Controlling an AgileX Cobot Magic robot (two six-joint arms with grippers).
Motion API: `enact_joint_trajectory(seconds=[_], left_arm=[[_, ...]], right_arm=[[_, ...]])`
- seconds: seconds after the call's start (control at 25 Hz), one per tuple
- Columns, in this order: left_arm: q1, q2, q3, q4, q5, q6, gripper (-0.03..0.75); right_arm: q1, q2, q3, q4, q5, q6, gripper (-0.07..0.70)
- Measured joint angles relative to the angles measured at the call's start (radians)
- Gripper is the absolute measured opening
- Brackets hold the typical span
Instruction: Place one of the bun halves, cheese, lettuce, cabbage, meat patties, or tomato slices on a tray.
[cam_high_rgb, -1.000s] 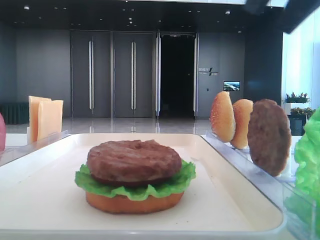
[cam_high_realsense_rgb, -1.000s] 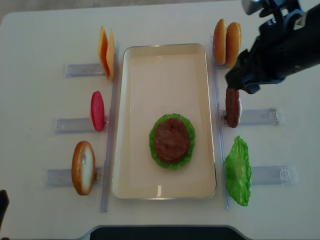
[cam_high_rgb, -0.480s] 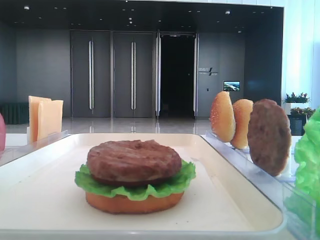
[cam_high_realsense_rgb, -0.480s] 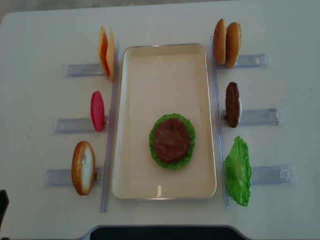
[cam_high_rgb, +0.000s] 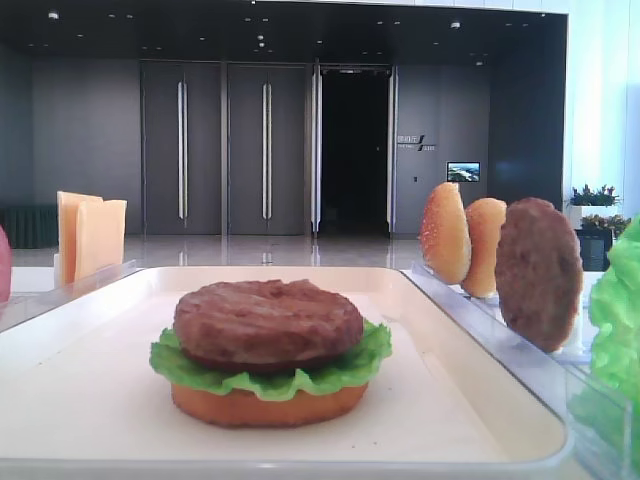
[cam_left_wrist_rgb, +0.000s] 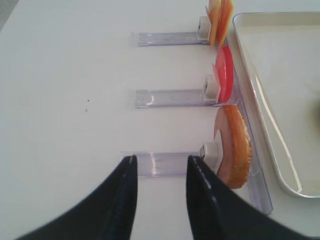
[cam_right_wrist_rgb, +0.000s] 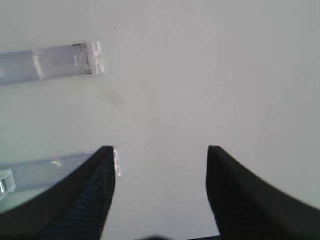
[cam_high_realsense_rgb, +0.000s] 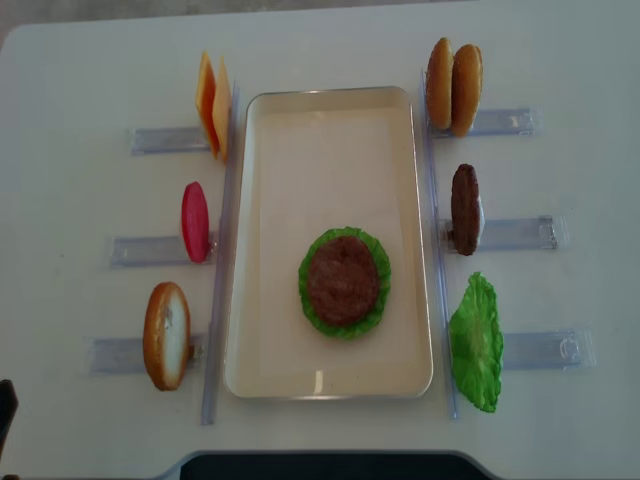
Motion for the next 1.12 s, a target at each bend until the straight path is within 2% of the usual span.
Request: enact_joint_trajectory(seconds=[0.16,0.28,0.56,0.8,1.12], left_arm=[[0.0,0.0,0.0,0.0,0.0,0.0,0.264],[0.0,0.0,0.0,0.0,0.0,-0.001,0.264],[0.0,0.0,0.0,0.0,0.0,-0.001,0.264],[0.0,0.0,0.0,0.001,0.0,-0.002,0.264],[0.0,0.0,0.0,0.001,0.0,-0.003,0.264]], right_arm=[[0.0,-0.101,0.023,0.0,-0.001,0.003,0.415],[0.0,-0.226,0.094,0.0,-0.002,0.006,0.415],[0.0,-0.619,0.246,0.007,-0.056,0.039,0.415],[0.0,-0.882,0.323,0.007,-0.061,0.04,0.415],[0.0,-1.126,0.476,0.007,-0.06,0.039,0.415]])
